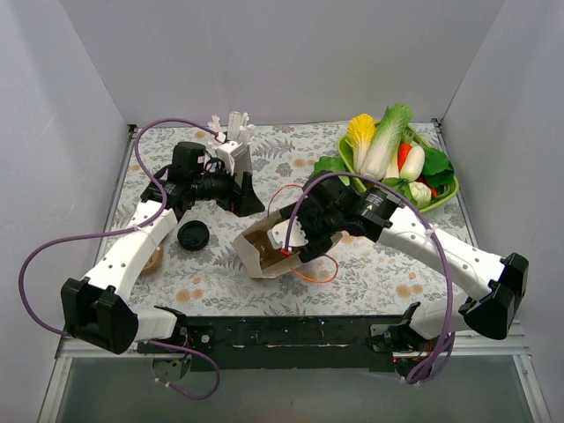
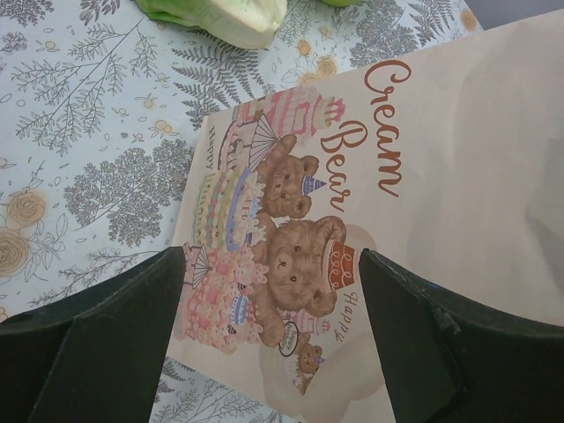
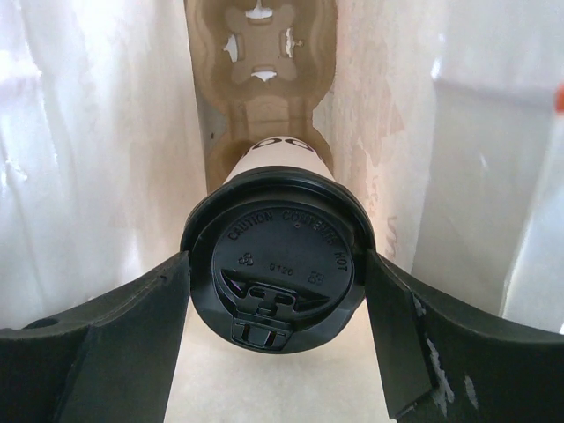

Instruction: Pack the takeout coffee

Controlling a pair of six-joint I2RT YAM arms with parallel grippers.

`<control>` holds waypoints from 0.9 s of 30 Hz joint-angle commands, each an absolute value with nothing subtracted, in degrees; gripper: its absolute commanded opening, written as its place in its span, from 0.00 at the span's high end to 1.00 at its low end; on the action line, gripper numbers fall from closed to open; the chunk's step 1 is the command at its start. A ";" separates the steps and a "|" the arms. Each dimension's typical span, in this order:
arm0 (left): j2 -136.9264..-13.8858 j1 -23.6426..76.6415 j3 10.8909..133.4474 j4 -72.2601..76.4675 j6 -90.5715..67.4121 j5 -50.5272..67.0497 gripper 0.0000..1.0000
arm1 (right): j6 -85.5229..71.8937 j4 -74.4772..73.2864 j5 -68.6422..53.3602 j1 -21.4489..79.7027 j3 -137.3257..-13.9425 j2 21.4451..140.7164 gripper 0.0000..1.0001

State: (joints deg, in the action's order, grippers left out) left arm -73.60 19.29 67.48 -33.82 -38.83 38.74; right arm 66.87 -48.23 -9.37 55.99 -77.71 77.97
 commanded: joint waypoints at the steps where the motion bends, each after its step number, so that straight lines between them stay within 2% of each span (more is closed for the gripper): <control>1: -71.54 19.51 67.41 -32.78 -38.58 40.95 0.20 | 56.97 -47.47 -16.43 52.65 -79.46 76.55 0.99; 11: -71.02 19.42 67.24 -33.49 -38.23 41.66 0.20 | 49.13 -47.81 -17.32 51.24 -81.74 80.59 0.99; 27: -70.66 19.42 66.71 -34.10 -36.91 41.66 0.20 | 70.57 -48.96 -4.41 57.74 -76.48 75.68 0.99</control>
State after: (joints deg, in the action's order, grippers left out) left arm -72.82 19.31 67.11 -33.89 -37.95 40.93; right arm 64.07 -49.01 -9.32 56.77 -78.52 79.72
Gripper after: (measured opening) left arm 0.799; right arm 0.806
